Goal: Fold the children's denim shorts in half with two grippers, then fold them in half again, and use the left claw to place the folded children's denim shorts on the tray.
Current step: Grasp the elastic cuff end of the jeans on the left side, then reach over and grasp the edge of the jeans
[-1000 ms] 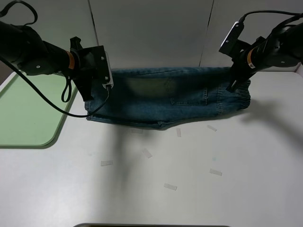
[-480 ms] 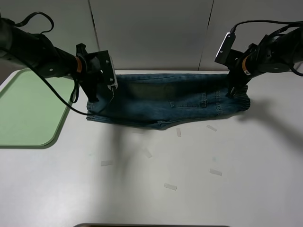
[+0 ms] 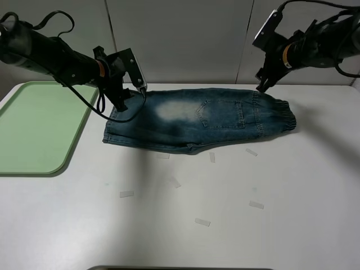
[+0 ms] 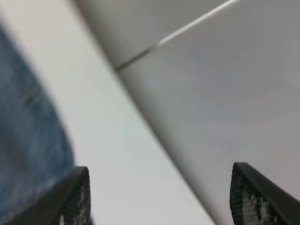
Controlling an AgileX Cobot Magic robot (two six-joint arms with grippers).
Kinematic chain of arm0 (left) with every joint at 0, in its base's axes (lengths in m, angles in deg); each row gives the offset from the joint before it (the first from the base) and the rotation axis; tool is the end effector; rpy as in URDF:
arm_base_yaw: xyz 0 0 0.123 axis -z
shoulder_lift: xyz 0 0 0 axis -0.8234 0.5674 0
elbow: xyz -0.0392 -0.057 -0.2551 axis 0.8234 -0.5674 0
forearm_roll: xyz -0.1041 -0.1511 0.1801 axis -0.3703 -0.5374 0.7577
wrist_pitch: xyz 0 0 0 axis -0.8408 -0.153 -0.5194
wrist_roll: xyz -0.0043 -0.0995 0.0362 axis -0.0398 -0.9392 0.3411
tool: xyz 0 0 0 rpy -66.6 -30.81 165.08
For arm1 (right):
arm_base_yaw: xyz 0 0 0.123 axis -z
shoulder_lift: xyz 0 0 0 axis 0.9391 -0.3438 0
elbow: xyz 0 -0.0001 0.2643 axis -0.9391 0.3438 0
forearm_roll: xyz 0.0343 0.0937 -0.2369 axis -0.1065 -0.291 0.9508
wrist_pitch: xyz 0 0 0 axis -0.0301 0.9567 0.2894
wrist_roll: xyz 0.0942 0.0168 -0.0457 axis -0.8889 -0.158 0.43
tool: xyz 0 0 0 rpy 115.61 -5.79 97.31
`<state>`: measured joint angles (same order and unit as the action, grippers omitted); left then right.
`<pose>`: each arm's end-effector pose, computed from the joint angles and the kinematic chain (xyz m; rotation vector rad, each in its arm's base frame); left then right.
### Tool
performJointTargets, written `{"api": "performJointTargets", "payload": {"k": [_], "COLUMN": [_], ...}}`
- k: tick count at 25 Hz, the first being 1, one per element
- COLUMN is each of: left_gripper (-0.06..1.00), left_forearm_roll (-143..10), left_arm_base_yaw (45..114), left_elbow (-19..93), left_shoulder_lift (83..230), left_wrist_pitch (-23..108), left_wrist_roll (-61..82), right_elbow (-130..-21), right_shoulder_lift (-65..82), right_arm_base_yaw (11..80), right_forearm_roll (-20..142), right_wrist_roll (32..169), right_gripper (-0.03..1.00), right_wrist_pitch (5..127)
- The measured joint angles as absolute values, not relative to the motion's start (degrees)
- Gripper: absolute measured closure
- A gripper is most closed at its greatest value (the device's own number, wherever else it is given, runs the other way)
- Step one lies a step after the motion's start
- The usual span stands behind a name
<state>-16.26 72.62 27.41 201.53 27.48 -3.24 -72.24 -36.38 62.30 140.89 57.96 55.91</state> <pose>0.4224 -0.1438 0.1155 1.3520 1.7019 0.2626 0.4580 0.0623 0.1402 -1.1144 1.9295 -0.4180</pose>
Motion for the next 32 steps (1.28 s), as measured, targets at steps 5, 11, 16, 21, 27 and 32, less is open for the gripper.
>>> {"api": "performJointTargets", "payload": {"k": [5,11,16,21,27,32], "left_gripper": [0.3,0.3,0.3,0.3,0.23,-0.01], "left_forearm_roll": [-18.4,-20.7,-21.8,-23.2,-23.5,-23.5], "left_arm_base_yaw": [72.6,72.6,72.6,72.6,72.6,73.0], "left_elbow": [27.5,27.5,27.5,27.5,27.6,27.6], "left_shoulder_lift": [201.4,196.2,187.3,176.5,162.9,152.8], "left_wrist_pitch": [27.4,28.6,27.9,33.4,43.6,56.4], "left_wrist_roll": [-3.2,-5.7,-12.6,-22.9,-30.6,-34.4], "right_elbow": [-73.7,-73.7,-73.7,-73.7,-73.7,-73.7], "right_shoulder_lift": [-36.4,-35.1,-30.1,-23.7,-16.5,-11.3], "right_arm_base_yaw": [62.3,62.3,62.3,62.3,62.3,62.3], "right_forearm_roll": [138.3,133.5,131.3,126.3,119.2,114.0], "right_wrist_roll": [55.8,55.5,55.5,55.4,55.3,55.3], "right_gripper": [0.49,0.48,0.48,0.48,0.43,0.38], "right_wrist_pitch": [56.3,59.9,62.1,64.0,65.3,66.4]}}
